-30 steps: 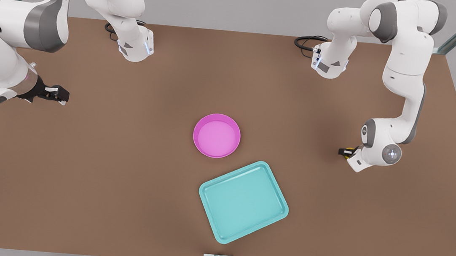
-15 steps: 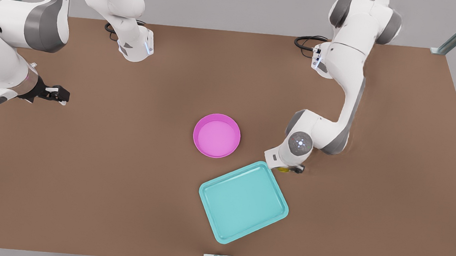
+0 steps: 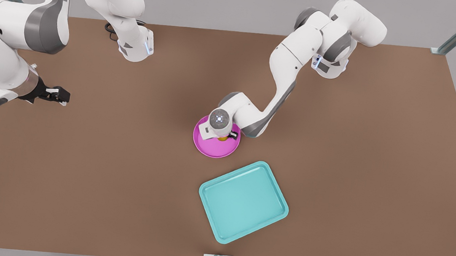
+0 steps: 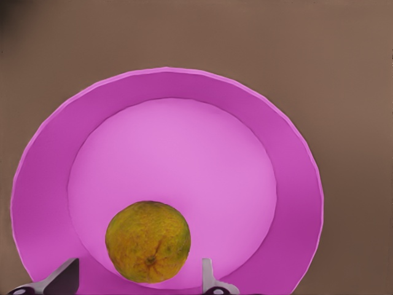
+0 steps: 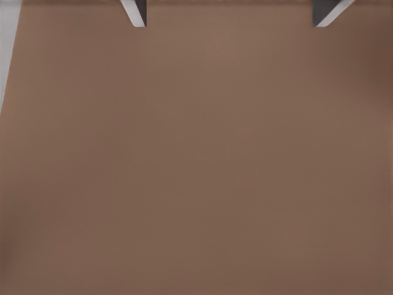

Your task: Place the orange on the plate with the left arm and the plate on the tray with the right arm

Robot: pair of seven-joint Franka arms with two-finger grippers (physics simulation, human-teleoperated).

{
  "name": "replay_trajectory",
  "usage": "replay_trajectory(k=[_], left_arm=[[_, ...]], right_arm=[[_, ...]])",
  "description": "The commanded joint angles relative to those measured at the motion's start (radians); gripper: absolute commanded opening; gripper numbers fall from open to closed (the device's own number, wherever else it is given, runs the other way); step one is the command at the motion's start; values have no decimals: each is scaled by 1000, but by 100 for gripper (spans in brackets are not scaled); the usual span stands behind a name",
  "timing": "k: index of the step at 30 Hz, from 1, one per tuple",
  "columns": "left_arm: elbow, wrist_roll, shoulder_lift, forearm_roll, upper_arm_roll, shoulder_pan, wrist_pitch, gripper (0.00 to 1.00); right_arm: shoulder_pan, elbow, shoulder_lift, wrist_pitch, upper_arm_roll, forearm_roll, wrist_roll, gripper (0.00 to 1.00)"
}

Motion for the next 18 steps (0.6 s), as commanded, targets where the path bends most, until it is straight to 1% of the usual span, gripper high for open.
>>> replay_trajectory(k=[1, 3, 4, 6, 7, 8, 9, 10, 11, 12, 13, 14, 15, 16, 17, 18], left_arm=[[-2, -335, -30, 0, 17, 1, 2, 100], [7, -147, -302, -3, 221, 21, -527, 100], [10, 37, -400, -2, 382, 21, -717, 100], [34, 221, -471, -3, 601, 21, -843, 100], [85, 388, -465, -5, 702, 22, -895, 100], [85, 401, -474, -12, 738, 31, -889, 100], [80, 370, -527, -25, 539, 241, -886, 100], [68, 277, -570, 12, 244, 476, -862, 100], [-89, 223, -688, 74, 57, 622, -677, 100], [-185, 229, -756, 80, 57, 626, -562, 100], [-170, 251, -751, 83, 58, 628, -565, 100], [-66, 246, -667, 95, 55, 630, -597, 100], [-10, 251, -617, 98, 57, 630, -644, 100], [11, 257, -600, 97, 58, 630, -654, 100], [2, 264, -597, 77, 52, 630, -656, 100], [2, 260, -584, 40, 54, 630, -685, 100]], right_arm=[[0, 0, -1, -2, 1, 0, 0, 100], [0, 0, -1, -2, 1, 0, 0, 100], [0, 0, -1, -2, 1, 0, 0, 100], [0, 0, -1, 0, 1, 0, 0, 100], [0, 0, 0, 0, 1, 0, 0, 100], [0, 0, -1, -2, 1, 0, 0, 100], [0, 0, -1, -2, 1, 0, 0, 100], [0, 0, 0, -2, 1, 0, 0, 100], [0, 0, -1, -2, 1, 0, 0, 100], [0, 0, -1, -2, 1, 0, 0, 100], [0, 0, 0, -2, 2, 4, 0, 100], [14, 0, 26, -5, 10, 11, -3, 100], [38, -6, 75, -15, 33, 48, -15, 100], [21, -4, 210, -60, 30, 280, -93, 100], [64, -9, 298, -51, 34, 318, -75, 100], [120, -15, 422, 76, 36, 327, -83, 100]])
